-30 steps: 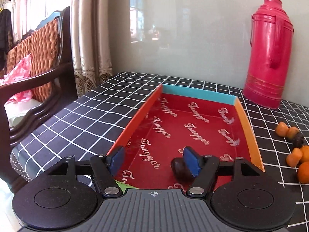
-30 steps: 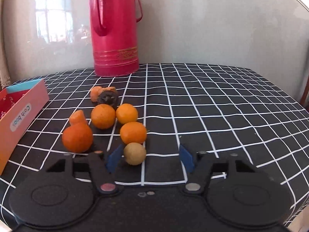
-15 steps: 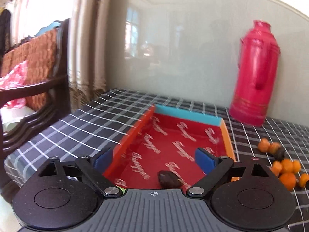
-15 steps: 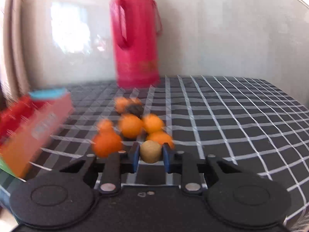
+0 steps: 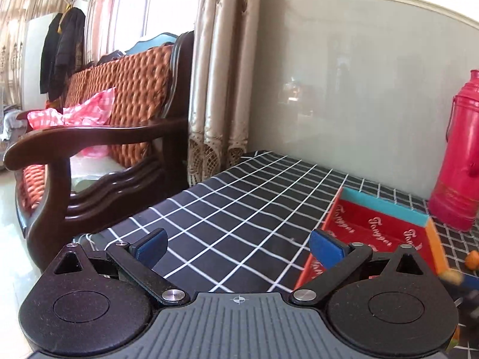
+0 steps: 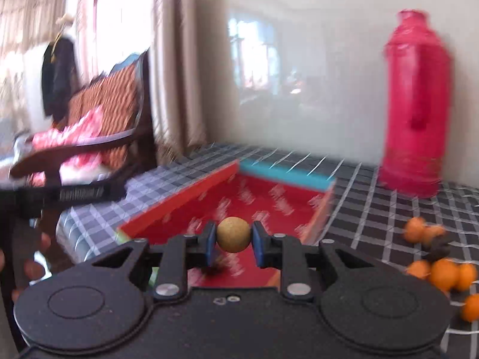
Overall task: Organize fruits
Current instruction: 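Drop the pale fruit from the right tool into the red box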
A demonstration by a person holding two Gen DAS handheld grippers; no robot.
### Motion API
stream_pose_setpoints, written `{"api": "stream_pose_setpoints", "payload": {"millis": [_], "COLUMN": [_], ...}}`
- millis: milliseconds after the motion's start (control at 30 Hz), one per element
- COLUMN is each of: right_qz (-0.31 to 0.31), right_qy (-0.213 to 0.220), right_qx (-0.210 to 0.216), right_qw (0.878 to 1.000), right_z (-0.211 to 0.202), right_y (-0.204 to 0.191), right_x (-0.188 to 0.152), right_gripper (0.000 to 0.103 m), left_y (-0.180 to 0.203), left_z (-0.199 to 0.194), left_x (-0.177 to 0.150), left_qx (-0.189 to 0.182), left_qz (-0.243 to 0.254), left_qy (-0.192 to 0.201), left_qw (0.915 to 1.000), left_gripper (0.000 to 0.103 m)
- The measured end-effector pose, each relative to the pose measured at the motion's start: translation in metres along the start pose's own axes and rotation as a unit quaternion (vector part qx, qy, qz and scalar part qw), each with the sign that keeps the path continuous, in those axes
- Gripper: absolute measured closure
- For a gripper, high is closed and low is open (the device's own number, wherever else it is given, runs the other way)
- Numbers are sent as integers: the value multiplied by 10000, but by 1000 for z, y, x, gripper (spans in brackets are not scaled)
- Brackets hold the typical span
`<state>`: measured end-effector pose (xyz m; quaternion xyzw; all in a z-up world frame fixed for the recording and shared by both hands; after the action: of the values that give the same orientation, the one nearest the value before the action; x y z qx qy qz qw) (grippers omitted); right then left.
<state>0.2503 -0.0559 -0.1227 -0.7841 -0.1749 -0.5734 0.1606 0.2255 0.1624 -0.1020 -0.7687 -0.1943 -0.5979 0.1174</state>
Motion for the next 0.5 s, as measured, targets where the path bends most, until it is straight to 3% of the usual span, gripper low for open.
{"api": "stream_pose_setpoints", "payload": {"millis": [67, 167, 233, 300, 367, 433, 500], "right_qz": [-43, -80, -60, -32, 34, 103, 130], "right_qy": [-138, -16, 220, 440, 578, 690, 801], "right_qx": [27, -12, -90, -271, -533, -900, -1373], "right_qw": [9999, 10000, 9997, 9987, 9969, 9935, 9872], "right_z": [7, -1, -14, -27, -35, -45, -60], "right_y": [-3, -7, -2, 9, 26, 46, 68], "right_x": [-10, -6, 1, 9, 15, 18, 19], "right_gripper": [84, 63, 37, 32, 27, 10, 6], "left_y": [-1, -1, 3, 9, 18, 30, 44], "left_z": [1, 1, 0, -2, -6, -12, -19], "left_x": [-3, -4, -4, -4, -4, -2, 0], "left_qx": [-7, -46, -85, -170, -289, -437, -610], "left_qz": [26, 28, 18, 29, 95, 193, 283], "left_qy": [-21, -21, -29, -23, 29, 118, 213], "left_qw": [10000, 10000, 10000, 9998, 9995, 9988, 9975], "left_gripper": [3, 3, 3, 3, 3, 3, 3]}}
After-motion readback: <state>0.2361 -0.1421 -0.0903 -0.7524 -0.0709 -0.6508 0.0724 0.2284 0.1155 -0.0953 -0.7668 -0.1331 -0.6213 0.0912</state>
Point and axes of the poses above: each gripper's, at about its wrist camera, not at the fingertips, and z roughly the way its jaws point, y to its right, x to its top, the point moved 8 cm from there along z, roughly the way its jaws point, and after that the axes turned 9 degrees about y, right-handed, at the moved point
